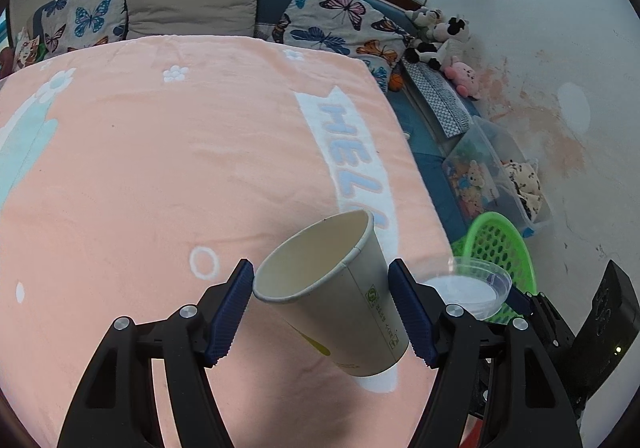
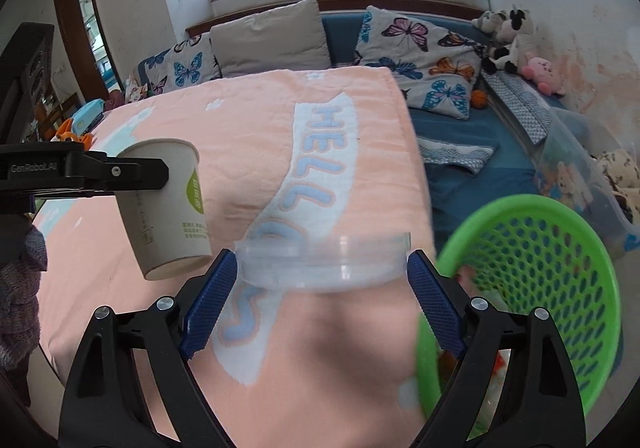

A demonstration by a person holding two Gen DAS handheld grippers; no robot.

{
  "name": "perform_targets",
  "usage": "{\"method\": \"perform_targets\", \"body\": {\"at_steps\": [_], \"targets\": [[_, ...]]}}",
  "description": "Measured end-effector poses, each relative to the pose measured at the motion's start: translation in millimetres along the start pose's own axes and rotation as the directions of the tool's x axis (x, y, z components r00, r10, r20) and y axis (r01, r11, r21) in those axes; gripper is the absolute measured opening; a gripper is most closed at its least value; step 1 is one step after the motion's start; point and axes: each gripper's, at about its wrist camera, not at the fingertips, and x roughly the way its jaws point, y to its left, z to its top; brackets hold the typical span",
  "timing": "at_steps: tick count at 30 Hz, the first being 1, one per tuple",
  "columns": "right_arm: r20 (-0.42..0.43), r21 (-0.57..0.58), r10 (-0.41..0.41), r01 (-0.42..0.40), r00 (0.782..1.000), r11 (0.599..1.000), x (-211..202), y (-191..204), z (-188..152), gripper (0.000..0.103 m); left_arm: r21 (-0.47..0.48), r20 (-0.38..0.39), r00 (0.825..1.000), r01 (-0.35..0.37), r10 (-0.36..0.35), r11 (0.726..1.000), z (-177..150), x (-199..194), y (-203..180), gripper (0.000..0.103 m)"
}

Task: Collect trash
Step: 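Drop the lid and paper cup into the green basket with both grippers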

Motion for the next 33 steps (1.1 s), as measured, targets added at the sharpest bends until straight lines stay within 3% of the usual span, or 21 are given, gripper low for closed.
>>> {"method": "perform_targets", "body": {"at_steps": [12, 33], "targets": [[0.02, 0.057, -0.079, 0.078, 0.997, 0.995, -40, -40, -28, 0.086, 0.081, -0.034, 0.998, 0.058, -0.056, 0.995, -20, 6, -55, 0.067], [0.015, 0.19, -0.212, 0.205, 0.977, 0.96, -82, -118, -65, 0.086, 0.231, -0.075, 0.993, 0.103, -0.088, 0.968, -28, 24, -153, 0.066]]}}
